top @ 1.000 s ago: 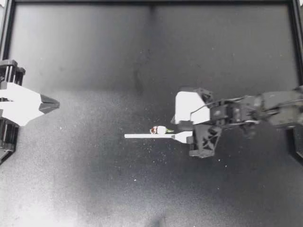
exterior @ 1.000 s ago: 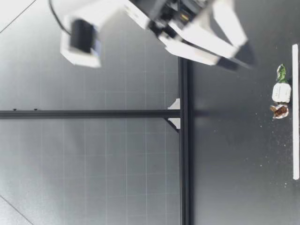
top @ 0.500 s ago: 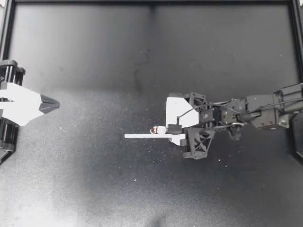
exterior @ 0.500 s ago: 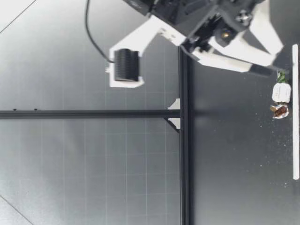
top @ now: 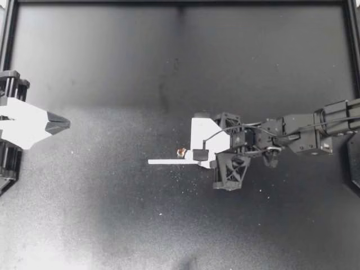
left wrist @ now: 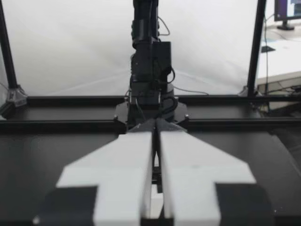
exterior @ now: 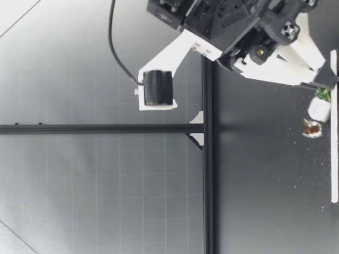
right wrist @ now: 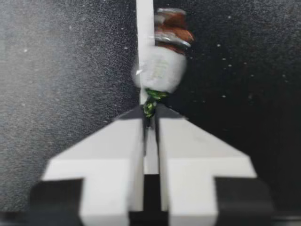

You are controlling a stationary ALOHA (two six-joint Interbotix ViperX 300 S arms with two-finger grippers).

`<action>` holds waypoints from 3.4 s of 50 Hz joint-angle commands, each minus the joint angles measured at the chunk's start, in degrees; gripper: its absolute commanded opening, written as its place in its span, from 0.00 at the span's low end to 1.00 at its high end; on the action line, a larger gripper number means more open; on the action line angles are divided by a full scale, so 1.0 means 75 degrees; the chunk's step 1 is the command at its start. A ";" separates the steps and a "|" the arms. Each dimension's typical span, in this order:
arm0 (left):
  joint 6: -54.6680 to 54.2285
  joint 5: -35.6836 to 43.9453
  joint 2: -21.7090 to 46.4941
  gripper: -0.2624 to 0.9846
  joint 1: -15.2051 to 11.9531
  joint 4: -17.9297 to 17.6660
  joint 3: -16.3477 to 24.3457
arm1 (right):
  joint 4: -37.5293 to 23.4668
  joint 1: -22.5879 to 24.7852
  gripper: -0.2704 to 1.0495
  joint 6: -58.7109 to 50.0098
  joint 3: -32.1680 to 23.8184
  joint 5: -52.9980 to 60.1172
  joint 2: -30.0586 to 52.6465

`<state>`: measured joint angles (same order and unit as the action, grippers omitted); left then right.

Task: Pick up the candy and unwrap it.

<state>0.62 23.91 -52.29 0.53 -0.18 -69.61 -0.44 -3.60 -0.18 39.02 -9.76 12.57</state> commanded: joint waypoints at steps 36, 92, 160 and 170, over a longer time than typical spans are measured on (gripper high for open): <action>0.0375 0.0715 0.2496 0.24 -0.0012 -0.0023 0.0352 | 0.0000 -0.0082 0.07 -0.0691 0.0023 -0.0328 -0.2813; 0.0445 0.1969 0.5766 0.66 -0.0012 -0.0387 0.2473 | -0.0082 0.0141 0.07 -0.1043 -0.0410 -0.0152 -0.3539; 0.0305 0.2238 0.5414 0.08 0.0070 -0.0375 0.2039 | -0.0094 0.0129 0.07 -0.1055 0.0691 0.0914 -0.4055; 0.0187 0.2461 0.5320 0.08 0.0117 -0.0363 0.1863 | -0.0094 0.0141 0.07 -0.1043 0.0891 0.0984 -0.4195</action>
<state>2.11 41.22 -10.55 0.88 -3.08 -55.63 -1.14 -2.55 -8.17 45.44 -2.37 -17.31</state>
